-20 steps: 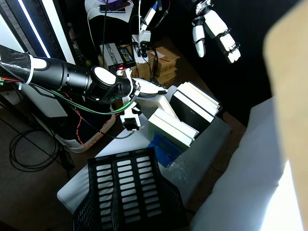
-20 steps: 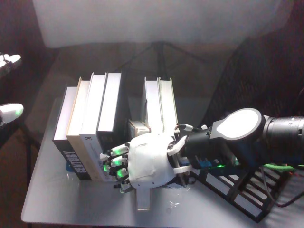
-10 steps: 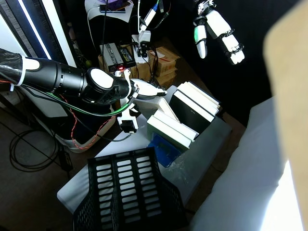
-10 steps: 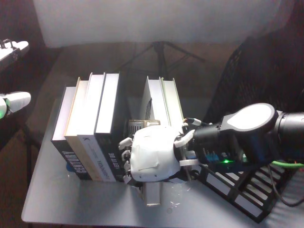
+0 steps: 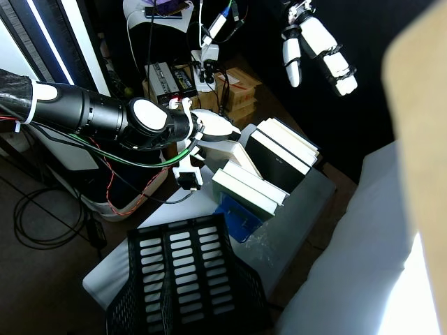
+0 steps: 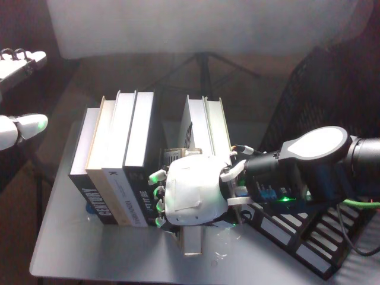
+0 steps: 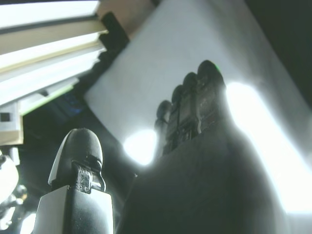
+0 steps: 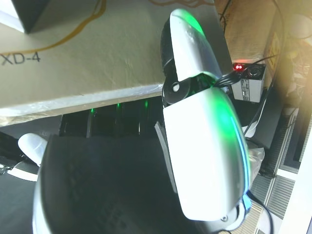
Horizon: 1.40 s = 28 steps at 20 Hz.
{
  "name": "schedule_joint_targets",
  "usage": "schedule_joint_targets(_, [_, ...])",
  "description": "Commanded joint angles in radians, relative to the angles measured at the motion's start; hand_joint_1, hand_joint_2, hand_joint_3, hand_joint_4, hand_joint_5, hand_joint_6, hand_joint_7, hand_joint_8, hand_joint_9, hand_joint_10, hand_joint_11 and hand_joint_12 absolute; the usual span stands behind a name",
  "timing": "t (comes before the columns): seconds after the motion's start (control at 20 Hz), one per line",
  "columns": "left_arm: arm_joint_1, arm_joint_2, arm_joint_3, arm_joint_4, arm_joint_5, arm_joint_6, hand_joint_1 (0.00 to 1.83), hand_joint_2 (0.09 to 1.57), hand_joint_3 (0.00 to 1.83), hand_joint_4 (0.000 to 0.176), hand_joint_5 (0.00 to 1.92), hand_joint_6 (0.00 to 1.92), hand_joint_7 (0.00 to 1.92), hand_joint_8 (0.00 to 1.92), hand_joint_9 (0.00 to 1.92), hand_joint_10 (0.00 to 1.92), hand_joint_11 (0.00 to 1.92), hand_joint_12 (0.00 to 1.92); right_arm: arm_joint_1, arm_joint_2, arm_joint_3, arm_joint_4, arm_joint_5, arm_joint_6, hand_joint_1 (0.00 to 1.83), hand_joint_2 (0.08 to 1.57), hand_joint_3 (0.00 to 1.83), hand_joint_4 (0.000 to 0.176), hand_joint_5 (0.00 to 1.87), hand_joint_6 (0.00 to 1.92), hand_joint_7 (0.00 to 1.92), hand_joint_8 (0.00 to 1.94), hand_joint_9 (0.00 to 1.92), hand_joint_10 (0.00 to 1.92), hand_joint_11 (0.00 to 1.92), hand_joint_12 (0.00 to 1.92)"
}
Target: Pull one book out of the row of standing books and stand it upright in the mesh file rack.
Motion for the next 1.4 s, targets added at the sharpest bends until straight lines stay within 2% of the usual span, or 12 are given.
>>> schedule_joint_targets(0.0, [-0.008, 0.006, 0.007, -0.022, -0.118, -0.004, 0.41, 1.33, 0.00, 0.055, 0.00, 0.00, 0.00, 0.00, 0.00, 0.00, 0.00, 0.00, -0.005, 0.028, 0.007, 0.002, -0.055, -0.013, 1.36, 1.16, 0.00, 0.000, 0.78, 1.25, 0.99, 1.06, 0.75, 1.39, 0.31, 1.77])
schedule_joint_targets(0.35, [-0.004, -0.001, 0.007, -0.036, -0.129, -0.007, 0.39, 1.34, 0.01, 0.038, 0.01, 0.00, 0.00, 0.00, 0.00, 0.00, 0.00, 0.00, -0.005, 0.036, 0.002, 0.002, -0.057, -0.013, 1.37, 1.14, 0.00, 0.000, 0.83, 1.16, 1.03, 1.00, 0.79, 1.34, 0.34, 1.73])
schedule_joint_targets(0.5, [-0.003, -0.001, 0.006, -0.037, -0.131, -0.007, 0.37, 1.35, 0.01, 0.047, 0.00, 0.00, 0.00, 0.00, 0.00, 0.00, 0.00, 0.00, 0.001, 0.069, -0.026, 0.025, -0.048, -0.017, 1.37, 1.14, 0.00, 0.000, 0.84, 1.14, 1.00, 0.99, 0.81, 1.39, 0.42, 1.74])
schedule_joint_targets(0.55, [-0.003, -0.001, 0.006, -0.037, -0.131, -0.008, 0.37, 1.35, 0.01, 0.041, 0.00, 0.00, 0.00, 0.00, 0.00, 0.00, 0.00, 0.00, 0.002, 0.071, -0.027, 0.031, -0.046, -0.021, 1.37, 1.14, 0.00, 0.000, 0.83, 1.14, 1.01, 0.97, 0.81, 1.39, 0.42, 1.74])
schedule_joint_targets(0.6, [-0.003, -0.001, 0.005, -0.038, -0.133, -0.008, 0.35, 1.35, 0.01, 0.046, 0.00, 0.00, 0.00, 0.00, 0.00, 0.00, 0.00, 0.00, 0.005, 0.086, -0.037, 0.067, -0.039, -0.042, 1.36, 1.16, 0.00, 0.000, 0.80, 1.17, 0.98, 1.05, 0.79, 1.42, 0.42, 1.75])
schedule_joint_targets(0.65, [-0.003, 0.000, 0.004, -0.039, -0.136, -0.009, 0.35, 1.35, 0.01, 0.040, 0.00, 0.00, 0.00, 0.00, 0.00, 0.00, 0.00, 0.00, 0.010, 0.102, -0.048, 0.088, -0.032, -0.049, 1.36, 1.16, 0.00, 0.000, 0.81, 1.14, 0.96, 1.09, 0.77, 1.44, 0.40, 1.80])
schedule_joint_targets(0.7, [-0.003, 0.001, 0.002, -0.041, -0.139, -0.009, 0.33, 1.35, 0.01, 0.046, 0.00, 0.00, 0.00, 0.00, 0.00, 0.00, 0.00, 0.00, 0.014, 0.115, -0.056, 0.104, -0.024, -0.050, 1.37, 1.13, 0.00, 0.000, 0.88, 1.01, 1.03, 0.99, 0.83, 1.37, 0.49, 1.76])
schedule_joint_targets(0.9, [-0.003, 0.005, -0.002, -0.045, -0.148, -0.012, 0.31, 1.35, 0.01, 0.043, 0.00, 0.00, 0.00, 0.00, 0.00, 0.00, 0.00, 0.00, 0.045, 0.187, -0.106, 0.171, 0.006, -0.076, 1.37, 1.13, 0.00, 0.000, 0.86, 1.03, 1.02, 0.98, 0.86, 1.36, 0.50, 1.78])
schedule_joint_targets(1.0, [-0.003, 0.008, -0.006, -0.047, -0.154, -0.012, 0.28, 1.35, 0.00, 0.051, 0.00, 0.00, 0.00, 0.00, 0.00, 0.00, 0.00, 0.00, 0.062, 0.221, -0.134, 0.184, 0.014, -0.080, 1.37, 1.14, 0.00, 0.000, 0.85, 1.12, 0.99, 0.96, 0.84, 1.39, 0.42, 1.79])
schedule_joint_targets(1.1, [-0.003, 0.008, -0.008, -0.049, -0.157, -0.012, 0.31, 1.36, 0.01, 0.040, 0.00, 0.00, 0.00, 0.00, 0.00, 0.00, 0.00, 0.00, 0.075, 0.250, -0.155, 0.190, 0.022, -0.080, 1.36, 1.18, 0.01, 0.000, 0.76, 1.18, 0.91, 1.10, 0.78, 1.54, 0.42, 1.87])
schedule_joint_targets(1.15, [-0.003, 0.008, -0.008, -0.049, -0.159, -0.012, 0.29, 1.36, 0.01, 0.045, 0.00, 0.00, 0.00, 0.00, 0.00, 0.00, 0.00, 0.00, 0.082, 0.266, -0.168, 0.192, 0.025, -0.080, 1.35, 1.19, 0.00, 0.000, 0.74, 1.21, 0.90, 1.15, 0.73, 1.58, 0.39, 1.90])
schedule_joint_targets(1.35, [-0.003, 0.008, -0.010, -0.053, -0.163, -0.012, 0.35, 1.35, 0.00, 0.032, 0.00, 0.00, 0.00, 0.00, 0.00, 0.00, 0.00, 0.00, 0.112, 0.303, -0.192, 0.215, 0.047, -0.079, 1.35, 1.20, 0.00, 0.000, 0.76, 1.20, 0.90, 1.19, 0.68, 1.59, 0.38, 1.91])
